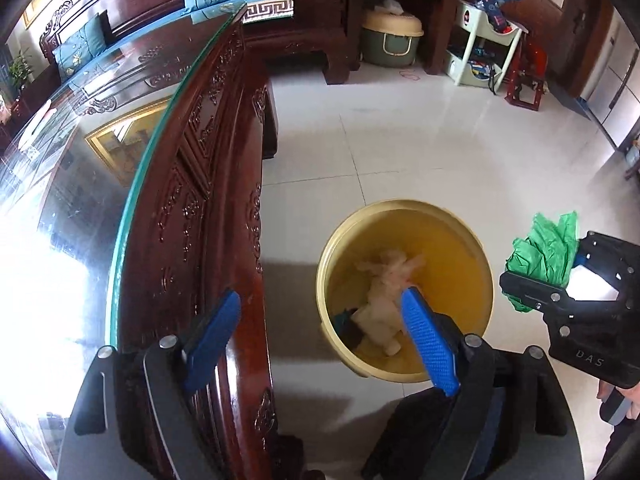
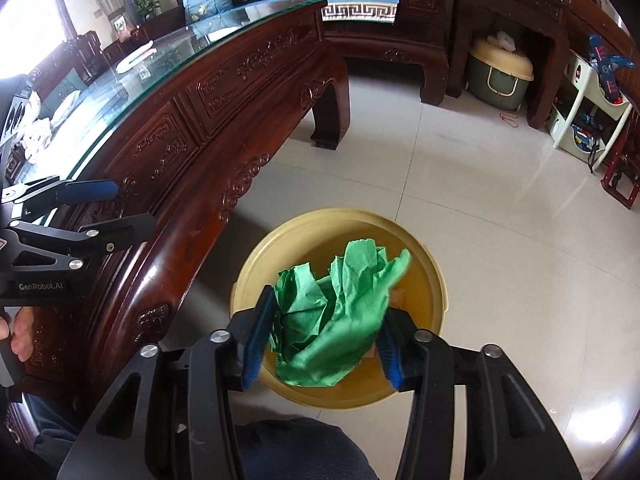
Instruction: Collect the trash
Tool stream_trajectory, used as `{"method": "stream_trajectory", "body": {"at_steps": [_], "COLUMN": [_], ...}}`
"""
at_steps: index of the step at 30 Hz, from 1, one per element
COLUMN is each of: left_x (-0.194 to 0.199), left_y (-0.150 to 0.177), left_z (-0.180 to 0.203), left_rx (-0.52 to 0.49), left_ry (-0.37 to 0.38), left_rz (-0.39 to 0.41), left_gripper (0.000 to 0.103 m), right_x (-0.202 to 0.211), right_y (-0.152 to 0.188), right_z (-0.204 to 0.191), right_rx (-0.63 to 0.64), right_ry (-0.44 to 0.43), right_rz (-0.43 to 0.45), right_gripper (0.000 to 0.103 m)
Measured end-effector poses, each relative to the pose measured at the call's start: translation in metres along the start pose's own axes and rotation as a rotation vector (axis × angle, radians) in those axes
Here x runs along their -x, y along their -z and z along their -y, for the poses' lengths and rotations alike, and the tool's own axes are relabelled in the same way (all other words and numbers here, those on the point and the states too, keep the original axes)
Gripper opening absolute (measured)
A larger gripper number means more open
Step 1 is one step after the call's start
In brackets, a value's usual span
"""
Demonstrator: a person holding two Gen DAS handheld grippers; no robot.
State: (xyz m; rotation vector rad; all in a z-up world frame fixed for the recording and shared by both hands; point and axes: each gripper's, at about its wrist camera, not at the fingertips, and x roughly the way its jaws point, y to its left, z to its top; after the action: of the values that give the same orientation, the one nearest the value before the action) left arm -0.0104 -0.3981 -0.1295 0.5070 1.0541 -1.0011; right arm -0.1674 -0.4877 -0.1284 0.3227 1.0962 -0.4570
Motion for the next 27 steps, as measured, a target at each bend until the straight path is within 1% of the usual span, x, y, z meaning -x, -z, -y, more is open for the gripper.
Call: {"method": "stream_trajectory", "body": {"at_steps": [1,3,9,17,21,27], "left_x": [-0.001,-0.002,-0.008,-0.010,-0.011,-0.003], "left_y": [0.000,0.000,0.000,0.001,0.002,0.002], "left_z": [0.000,0.002,0.006,0.010,0.011,0.015], "left_rx": [-0.001,-0.003,-0.010,-0.021,-0.020,-0.020], "left_ry": [0.001,0.001,-0.001,0.004,0.019,0.050], "left_rz": [-0.004,-0.007,-0.023,-0.023,-0.032,-0.008], "left_gripper": [0.082,0.082,0.083,0.083,0.083,0.083], "right_x": [-0.001,-0.003,-0.006,-0.005,-0.003,0.009], "right_y": [-0.001,-0.001,-0.002,0.000,0.001,0.001], "right_z": [-0.002,-0.006,-0.007,-0.007,-0.005,-0.003], "right_rx": [0.009,0.027,0.047,0.044,0.039,0.025], "right_ry": [0.004,0.028,0.061,0.076,0.083,0.098], "right_rz": [-0.004,-0.007,-0.008,-0.008,-0.007,0.021], "right_gripper": [0.068,0.080,0.080,0.080,0.080,0.080]}}
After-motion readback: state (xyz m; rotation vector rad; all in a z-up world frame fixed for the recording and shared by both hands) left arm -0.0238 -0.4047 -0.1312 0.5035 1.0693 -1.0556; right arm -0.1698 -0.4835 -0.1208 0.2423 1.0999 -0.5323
